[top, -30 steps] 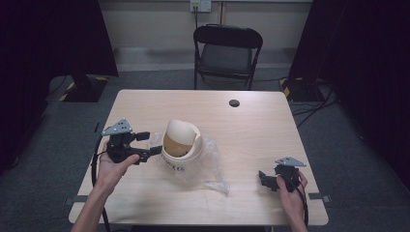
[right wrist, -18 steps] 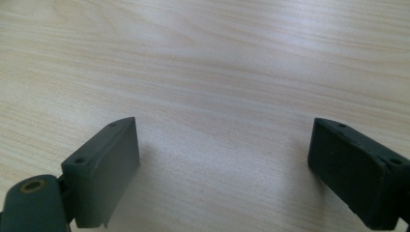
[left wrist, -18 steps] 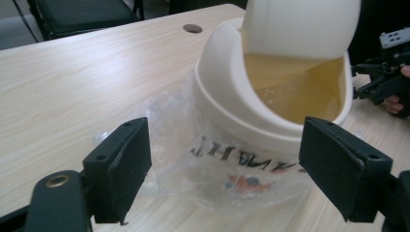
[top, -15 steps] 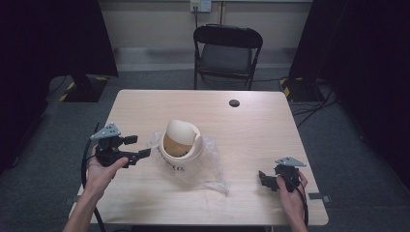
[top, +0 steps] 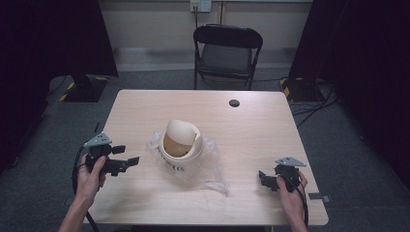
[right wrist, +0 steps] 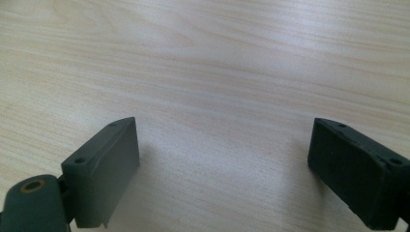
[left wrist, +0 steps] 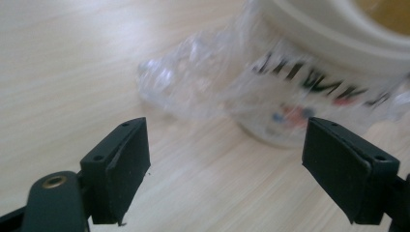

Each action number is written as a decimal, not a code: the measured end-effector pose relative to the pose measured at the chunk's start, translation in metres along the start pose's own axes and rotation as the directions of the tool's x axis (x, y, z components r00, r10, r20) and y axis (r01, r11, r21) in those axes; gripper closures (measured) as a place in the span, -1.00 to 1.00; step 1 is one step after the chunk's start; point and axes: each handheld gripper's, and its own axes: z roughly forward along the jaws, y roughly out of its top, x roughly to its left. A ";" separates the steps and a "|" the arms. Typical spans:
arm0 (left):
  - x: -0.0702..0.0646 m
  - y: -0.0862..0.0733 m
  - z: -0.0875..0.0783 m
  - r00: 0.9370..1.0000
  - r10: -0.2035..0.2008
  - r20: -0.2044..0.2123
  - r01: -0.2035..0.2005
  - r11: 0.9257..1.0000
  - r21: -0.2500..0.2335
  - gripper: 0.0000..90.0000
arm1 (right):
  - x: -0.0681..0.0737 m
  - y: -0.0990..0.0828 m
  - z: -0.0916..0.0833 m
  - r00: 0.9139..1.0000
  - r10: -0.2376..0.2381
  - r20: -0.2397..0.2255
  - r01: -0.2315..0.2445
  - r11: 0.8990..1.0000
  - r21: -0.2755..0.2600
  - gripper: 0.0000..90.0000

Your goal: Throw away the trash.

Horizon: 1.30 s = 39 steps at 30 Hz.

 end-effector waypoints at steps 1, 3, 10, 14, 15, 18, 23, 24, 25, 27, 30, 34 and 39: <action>0.001 -0.004 0.001 1.000 0.001 -0.019 -0.001 1.000 0.010 -0.62 | 0.000 0.000 0.000 1.000 -0.001 0.001 0.001 1.000 -0.001 -0.77; 0.006 -0.012 0.004 0.999 0.003 -0.046 -0.002 0.999 0.033 -0.62 | 0.000 0.000 0.000 1.000 -0.001 0.001 0.001 1.000 -0.001 -0.77; 0.025 -0.038 0.012 0.989 -0.074 -0.128 0.081 0.995 0.054 -0.64 | 0.000 0.000 0.000 1.000 -0.001 0.000 0.001 1.000 0.000 -0.77; 0.026 -0.046 0.015 0.978 -0.043 -0.206 0.061 0.995 0.079 -0.64 | 0.000 0.000 0.000 1.000 -0.002 0.000 0.002 1.000 0.000 -0.77; 0.027 -0.048 0.015 0.977 -0.043 -0.210 0.062 0.994 0.085 -0.64 | 0.000 0.000 0.000 1.000 -0.001 0.000 0.001 1.000 0.000 -0.77; 0.026 -0.055 0.021 0.971 -0.037 -0.237 0.064 0.993 0.104 -0.64 | 0.000 0.000 0.000 1.000 -0.001 0.001 0.001 1.000 -0.001 -0.77; 0.030 -0.067 0.027 0.961 -0.056 -0.270 0.090 0.989 0.115 -0.64 | 0.000 0.000 0.000 1.000 -0.002 0.000 0.002 1.000 0.000 -0.77; 0.030 -0.069 0.028 0.957 -0.061 -0.283 0.099 0.988 0.123 -0.64 | 0.000 0.000 0.000 1.000 -0.002 0.000 0.002 1.000 0.000 -0.77; 0.031 -0.071 0.029 0.953 -0.051 -0.298 0.093 0.988 0.127 -0.64 | 0.000 0.000 0.000 1.000 -0.001 0.000 0.001 1.000 0.000 -0.77; 0.031 -0.074 0.032 0.946 -0.059 -0.320 0.100 0.989 0.113 -0.66 | 0.000 0.000 0.000 1.000 -0.001 0.000 0.001 1.000 0.000 -0.77; 0.032 -0.076 0.034 0.945 -0.063 -0.322 0.096 0.991 0.088 -0.69 | 0.000 0.000 0.000 1.000 -0.002 0.000 0.002 1.000 -0.001 -0.77; 0.030 -0.078 0.038 0.938 -0.078 -0.337 0.101 0.994 0.052 -0.82 | 0.000 0.000 0.000 1.000 -0.001 0.000 0.001 1.000 0.000 -0.77; 0.029 -0.078 0.040 0.944 -0.069 -0.324 0.092 0.994 0.057 -0.84 | 0.000 0.000 0.000 1.000 -0.001 0.000 0.001 1.000 0.000 -0.77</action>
